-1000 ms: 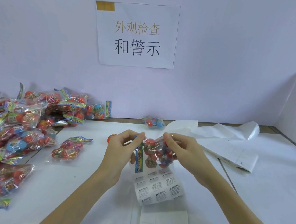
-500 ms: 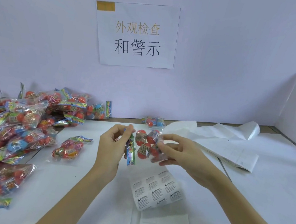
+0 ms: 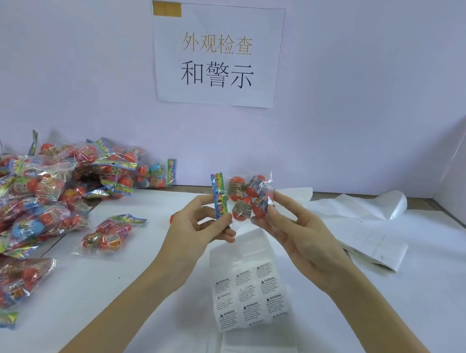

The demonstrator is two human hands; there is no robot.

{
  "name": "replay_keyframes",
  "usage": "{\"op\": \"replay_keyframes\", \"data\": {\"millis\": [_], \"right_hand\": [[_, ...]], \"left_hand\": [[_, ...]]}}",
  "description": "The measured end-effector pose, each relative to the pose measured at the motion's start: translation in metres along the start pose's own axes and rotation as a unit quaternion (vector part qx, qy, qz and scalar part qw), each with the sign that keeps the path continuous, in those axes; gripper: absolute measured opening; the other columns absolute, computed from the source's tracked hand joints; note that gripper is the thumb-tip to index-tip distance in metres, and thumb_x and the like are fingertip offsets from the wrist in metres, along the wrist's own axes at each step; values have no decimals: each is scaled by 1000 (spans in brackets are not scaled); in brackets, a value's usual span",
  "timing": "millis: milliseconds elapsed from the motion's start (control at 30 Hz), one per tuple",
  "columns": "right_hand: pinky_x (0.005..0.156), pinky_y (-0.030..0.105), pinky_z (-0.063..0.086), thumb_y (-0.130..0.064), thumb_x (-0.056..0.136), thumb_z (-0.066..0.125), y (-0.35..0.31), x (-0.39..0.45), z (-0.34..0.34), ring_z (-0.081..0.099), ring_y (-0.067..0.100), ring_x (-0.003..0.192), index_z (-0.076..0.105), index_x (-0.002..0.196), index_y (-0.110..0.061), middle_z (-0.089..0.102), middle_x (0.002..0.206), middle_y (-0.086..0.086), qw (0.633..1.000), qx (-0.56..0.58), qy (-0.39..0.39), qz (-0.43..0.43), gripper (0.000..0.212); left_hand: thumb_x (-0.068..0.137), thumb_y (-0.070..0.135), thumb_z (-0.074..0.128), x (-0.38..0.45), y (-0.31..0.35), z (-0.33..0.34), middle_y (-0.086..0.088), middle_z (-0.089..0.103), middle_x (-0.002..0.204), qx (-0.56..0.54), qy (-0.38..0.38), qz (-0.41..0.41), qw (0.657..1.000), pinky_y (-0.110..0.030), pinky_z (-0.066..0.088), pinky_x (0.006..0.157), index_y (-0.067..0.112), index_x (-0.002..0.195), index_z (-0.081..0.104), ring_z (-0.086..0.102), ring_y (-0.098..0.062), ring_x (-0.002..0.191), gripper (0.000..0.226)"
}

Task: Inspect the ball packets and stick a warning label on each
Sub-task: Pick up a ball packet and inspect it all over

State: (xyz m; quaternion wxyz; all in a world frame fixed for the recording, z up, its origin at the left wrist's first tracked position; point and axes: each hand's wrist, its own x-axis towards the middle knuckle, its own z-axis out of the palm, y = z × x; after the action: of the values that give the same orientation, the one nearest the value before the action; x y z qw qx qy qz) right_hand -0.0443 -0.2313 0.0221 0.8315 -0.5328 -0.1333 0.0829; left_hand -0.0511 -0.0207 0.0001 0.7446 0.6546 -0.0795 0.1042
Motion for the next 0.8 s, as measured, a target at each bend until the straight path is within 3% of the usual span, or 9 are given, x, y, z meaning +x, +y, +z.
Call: {"op": "replay_keyframes", "data": {"millis": [100, 200, 367, 500, 633, 733, 800], "right_hand": [[86, 24, 59, -21, 88, 75, -3, -1, -1, 77, 29, 95, 72, 128, -16, 77, 96, 22, 992, -102, 50, -49, 40], [77, 22, 58, -9, 98, 69, -3, 0, -4, 77, 24, 87, 75, 122, -24, 76, 85, 17, 981, -172, 56, -74, 29], [71, 27, 48, -2, 106, 50, -4, 2, -7, 55, 17, 67, 76, 116, -35, 60, 72, 5, 953, -288, 48, -79, 44], [67, 24, 40, -7, 107, 48, -5, -1, -7, 45, 15, 67, 73, 121, -41, 50, 73, 2, 908, -408, -2, -92, 44], [71, 20, 49, -9, 102, 64, -4, -4, -5, 60, 7, 74, 75, 115, -27, 66, 87, -1, 909, -397, -4, -126, 25], [73, 23, 56, -9, 96, 72, -6, -3, -6, 70, 12, 80, 76, 101, -14, 75, 89, 2, 920, -365, 4, -140, 8], [69, 20, 53, -11, 95, 75, -8, -2, -5, 71, 11, 78, 76, 92, -12, 77, 87, 3, 928, -347, 22, -133, 4]], "left_hand": [[94, -2, 71, 2, 2, -1, -6, 65, 76, -4, -5, -10, 1000, -33, 60, 68, 10, 120, 69, 70, -28, 67, 29], [94, 5, 73, 5, 7, -6, -7, 64, 73, 20, -7, -29, 999, -30, 57, 61, 14, 122, 67, 67, -24, 67, 30], [103, 27, 62, 4, 13, -15, -8, 73, 100, 75, 15, 1, 997, -28, 57, 72, 20, 121, 70, 67, -16, 89, 21], [97, 44, 59, 1, 15, -11, -6, 77, 106, 72, -51, -14, 996, -29, 59, 76, 15, 111, 78, 71, -21, 93, 37], [78, 46, 77, 0, 12, -6, -6, 77, 94, 55, -16, -35, 998, -29, 58, 72, 22, 110, 78, 69, -20, 76, 40], [72, 46, 80, 0, 12, -8, -17, 75, 93, 39, -30, -50, 998, -26, 57, 70, 14, 97, 82, 64, -20, 73, 41], [69, 50, 79, -1, 13, -7, -15, 77, 91, 43, -27, -45, 998, -25, 57, 69, 10, 89, 81, 64, -19, 74, 44]]}}
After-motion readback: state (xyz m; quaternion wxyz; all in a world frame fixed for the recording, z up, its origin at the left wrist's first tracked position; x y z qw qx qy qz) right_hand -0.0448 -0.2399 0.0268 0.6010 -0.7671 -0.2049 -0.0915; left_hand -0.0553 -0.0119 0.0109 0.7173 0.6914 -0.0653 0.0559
